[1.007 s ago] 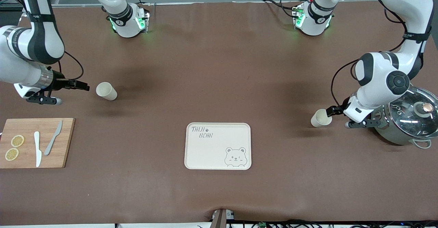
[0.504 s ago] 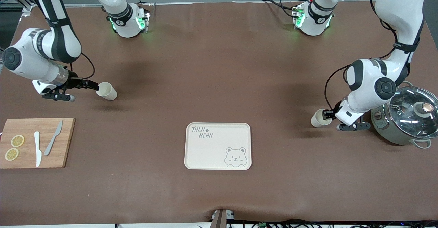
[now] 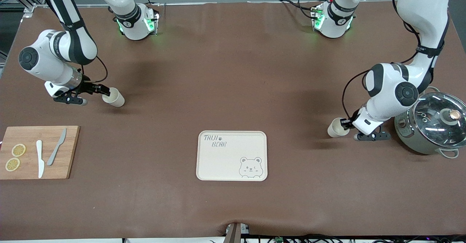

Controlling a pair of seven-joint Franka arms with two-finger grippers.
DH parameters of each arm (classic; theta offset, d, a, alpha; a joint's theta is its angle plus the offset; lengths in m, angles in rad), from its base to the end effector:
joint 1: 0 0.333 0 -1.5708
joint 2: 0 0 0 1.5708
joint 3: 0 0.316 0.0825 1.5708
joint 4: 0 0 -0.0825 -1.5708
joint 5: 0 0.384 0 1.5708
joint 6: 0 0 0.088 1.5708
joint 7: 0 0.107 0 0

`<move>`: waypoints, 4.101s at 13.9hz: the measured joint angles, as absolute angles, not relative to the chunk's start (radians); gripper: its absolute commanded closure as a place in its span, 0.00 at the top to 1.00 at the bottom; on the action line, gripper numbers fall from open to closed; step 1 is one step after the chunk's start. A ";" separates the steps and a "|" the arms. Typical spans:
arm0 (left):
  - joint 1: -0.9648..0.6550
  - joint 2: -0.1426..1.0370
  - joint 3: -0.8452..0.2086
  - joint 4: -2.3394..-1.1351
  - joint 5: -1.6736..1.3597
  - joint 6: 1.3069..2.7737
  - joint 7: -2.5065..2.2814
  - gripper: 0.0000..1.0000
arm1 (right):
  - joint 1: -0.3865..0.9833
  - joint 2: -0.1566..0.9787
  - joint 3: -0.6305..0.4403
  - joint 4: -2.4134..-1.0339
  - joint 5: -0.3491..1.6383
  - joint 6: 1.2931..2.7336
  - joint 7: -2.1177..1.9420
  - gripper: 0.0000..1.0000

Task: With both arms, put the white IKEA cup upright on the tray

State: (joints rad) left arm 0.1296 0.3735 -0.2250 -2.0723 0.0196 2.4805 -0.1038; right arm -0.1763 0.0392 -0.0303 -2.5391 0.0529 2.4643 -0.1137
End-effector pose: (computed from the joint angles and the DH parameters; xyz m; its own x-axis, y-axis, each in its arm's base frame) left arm 0.5915 -0.0540 0.2567 0.9993 0.0113 0.0369 0.0086 -0.9973 0.0730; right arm 0.4354 -0.0914 0.2486 0.9850 -0.1326 -0.1105 -0.1377 -0.9897 -0.0398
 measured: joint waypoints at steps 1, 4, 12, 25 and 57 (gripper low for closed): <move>0.124 0.373 -0.237 -2.053 0.020 2.471 -0.116 0.00 | -0.176 0.041 -0.030 -2.541 0.053 2.467 -0.114 0.43; 0.105 0.372 -0.279 -1.964 0.020 2.379 -0.198 0.00 | -0.176 0.056 -0.030 -2.547 0.053 2.481 -0.114 0.25; -0.111 0.504 -0.295 -1.637 0.020 2.212 -0.470 0.00 | -0.176 0.076 -0.023 -2.551 0.058 2.507 -0.114 0.00; -0.356 0.756 -0.197 -1.368 0.020 2.212 -0.835 0.00 | -0.170 0.056 -0.022 -2.003 0.058 1.833 -0.113 0.00; 0.003 0.400 -0.140 -1.313 0.040 1.735 -0.601 1.00 | 0.527 0.770 -0.017 -1.385 0.227 2.145 1.113 0.00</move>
State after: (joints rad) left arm 0.0025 0.3996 -0.1395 -1.3131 0.0405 1.7346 -0.6005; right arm 0.5269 0.7704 -0.0173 -1.3848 0.2270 2.1450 1.1134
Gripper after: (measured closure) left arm 0.000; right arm 0.965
